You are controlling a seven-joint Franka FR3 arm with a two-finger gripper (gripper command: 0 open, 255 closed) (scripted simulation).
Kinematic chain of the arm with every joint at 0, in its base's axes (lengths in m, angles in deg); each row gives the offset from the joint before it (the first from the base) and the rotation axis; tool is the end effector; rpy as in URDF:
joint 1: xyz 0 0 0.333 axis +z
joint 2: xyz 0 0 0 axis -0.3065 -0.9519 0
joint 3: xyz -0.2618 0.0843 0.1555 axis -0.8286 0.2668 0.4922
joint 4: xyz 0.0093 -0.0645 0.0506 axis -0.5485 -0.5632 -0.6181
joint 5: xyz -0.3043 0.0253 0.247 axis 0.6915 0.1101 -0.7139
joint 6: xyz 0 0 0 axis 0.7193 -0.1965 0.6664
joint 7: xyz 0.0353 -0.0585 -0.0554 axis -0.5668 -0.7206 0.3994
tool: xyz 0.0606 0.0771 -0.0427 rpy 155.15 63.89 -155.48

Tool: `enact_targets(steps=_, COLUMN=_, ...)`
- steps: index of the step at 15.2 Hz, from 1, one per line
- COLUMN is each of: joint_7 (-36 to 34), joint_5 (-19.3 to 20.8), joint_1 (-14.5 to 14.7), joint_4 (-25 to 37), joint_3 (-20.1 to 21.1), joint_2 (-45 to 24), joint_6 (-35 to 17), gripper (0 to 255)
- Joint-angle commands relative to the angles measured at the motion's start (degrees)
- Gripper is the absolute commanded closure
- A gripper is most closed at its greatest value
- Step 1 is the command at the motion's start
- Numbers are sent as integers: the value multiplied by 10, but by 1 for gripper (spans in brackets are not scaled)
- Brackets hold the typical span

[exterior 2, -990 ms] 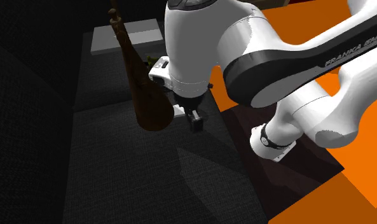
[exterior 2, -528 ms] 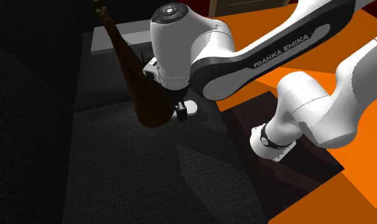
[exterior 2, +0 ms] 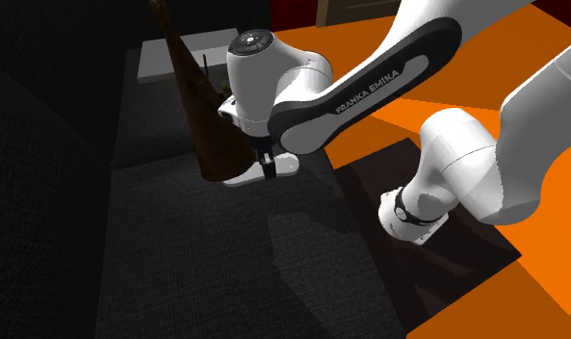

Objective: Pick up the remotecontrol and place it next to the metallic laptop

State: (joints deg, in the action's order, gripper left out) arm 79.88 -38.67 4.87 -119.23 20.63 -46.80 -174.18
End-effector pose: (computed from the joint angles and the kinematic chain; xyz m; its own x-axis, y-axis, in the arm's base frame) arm 0.3466 -0.2657 0.3496 0.9836 -0.1804 0.0084 -0.1804 -0.9836 -0.0036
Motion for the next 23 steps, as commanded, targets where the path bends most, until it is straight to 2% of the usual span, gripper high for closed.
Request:
enact_targets(steps=1, joint_7=4, joint_5=-5, joint_1=2, joint_4=-5, joint_3=-3, joint_2=-15, joint_6=-19, gripper=0)
enact_targets(steps=3, joint_7=7, joint_5=-9, joint_1=3, joint_4=-10, joint_3=-5, joint_2=-25, joint_6=-34, gripper=0)
enact_targets(steps=11, joint_7=7, joint_5=-9, joint_1=3, joint_4=-9, joint_3=-5, joint_2=-25, joint_6=-34, gripper=0)
enact_targets(steps=12, joint_7=7, joint_5=-9, joint_1=3, joint_4=-9, joint_3=-5, joint_2=-25, joint_6=-34, gripper=255)
enact_targets(steps=21, joint_7=7, joint_5=-9, joint_1=3, joint_4=-10, joint_3=-5, joint_2=-25, joint_6=-34, gripper=255)
enact_targets(steps=23, joint_7=3, joint_5=-4, joint_1=2, joint_4=-4, joint_3=-2, joint_2=-12, joint_6=-16, gripper=255)
